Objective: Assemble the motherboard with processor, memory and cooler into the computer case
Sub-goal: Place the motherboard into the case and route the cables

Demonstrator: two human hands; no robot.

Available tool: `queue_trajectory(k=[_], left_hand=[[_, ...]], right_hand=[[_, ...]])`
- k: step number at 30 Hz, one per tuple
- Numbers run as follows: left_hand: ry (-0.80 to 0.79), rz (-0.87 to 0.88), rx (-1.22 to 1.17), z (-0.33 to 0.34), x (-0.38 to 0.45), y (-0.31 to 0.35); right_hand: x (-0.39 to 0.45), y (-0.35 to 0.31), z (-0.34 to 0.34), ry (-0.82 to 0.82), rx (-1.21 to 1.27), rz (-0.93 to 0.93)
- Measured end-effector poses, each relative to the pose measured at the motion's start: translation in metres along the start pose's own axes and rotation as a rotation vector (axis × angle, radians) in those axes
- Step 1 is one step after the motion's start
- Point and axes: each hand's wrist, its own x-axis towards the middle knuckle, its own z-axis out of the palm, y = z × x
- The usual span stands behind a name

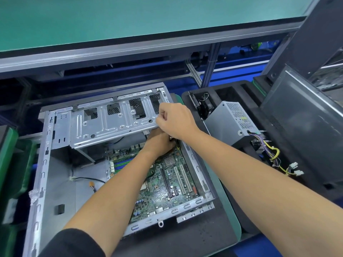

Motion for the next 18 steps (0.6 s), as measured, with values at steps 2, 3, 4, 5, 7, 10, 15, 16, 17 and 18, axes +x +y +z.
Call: queue_trajectory(k=[2, 3, 4, 5, 7, 10, 15, 16, 17, 18], left_hand=[[0.023, 0.013, -0.024, 0.0001, -0.0006, -0.0016], [0.033, 0.019, -0.044, 0.0007, -0.0006, -0.0024], [0.038, 0.022, -0.064, 0.0013, -0.0004, -0.0028], [0.038, 0.024, -0.080, 0.0020, -0.0002, -0.0030], [0.029, 0.020, -0.092, 0.0027, 0.0000, -0.0040], [-0.008, -0.019, -0.103, 0.0005, 0.0009, -0.0059], [-0.018, -0.008, -0.069, 0.0005, 0.0000, -0.0026], [-0.020, -0.013, -0.067, 0.0011, 0.0000, -0.0017], [-0.031, -0.020, -0.063, 0.0015, 0.0006, -0.0009], [-0.042, -0.028, -0.055, 0.0020, 0.0015, -0.0005]], right_hand=[[0.0004, -0.0001, 0.0004, -0.002, 0.001, 0.003], [0.0005, 0.0001, 0.0005, -0.003, 0.002, 0.005], [0.0006, 0.0004, 0.0007, -0.003, 0.002, 0.006], [0.0007, 0.0006, 0.0009, -0.002, 0.004, 0.006], [0.0006, 0.0005, 0.0011, -0.002, 0.004, 0.006], [0.0011, 0.0004, 0.0011, 0.001, 0.000, 0.005], [0.0012, 0.0007, 0.0011, -0.003, -0.003, 0.003], [0.0010, 0.0009, 0.0013, -0.004, -0.003, 0.002], [0.0011, 0.0008, 0.0013, -0.004, -0.004, 0.002], [0.0012, 0.0009, 0.0012, -0.003, -0.007, 0.002]])
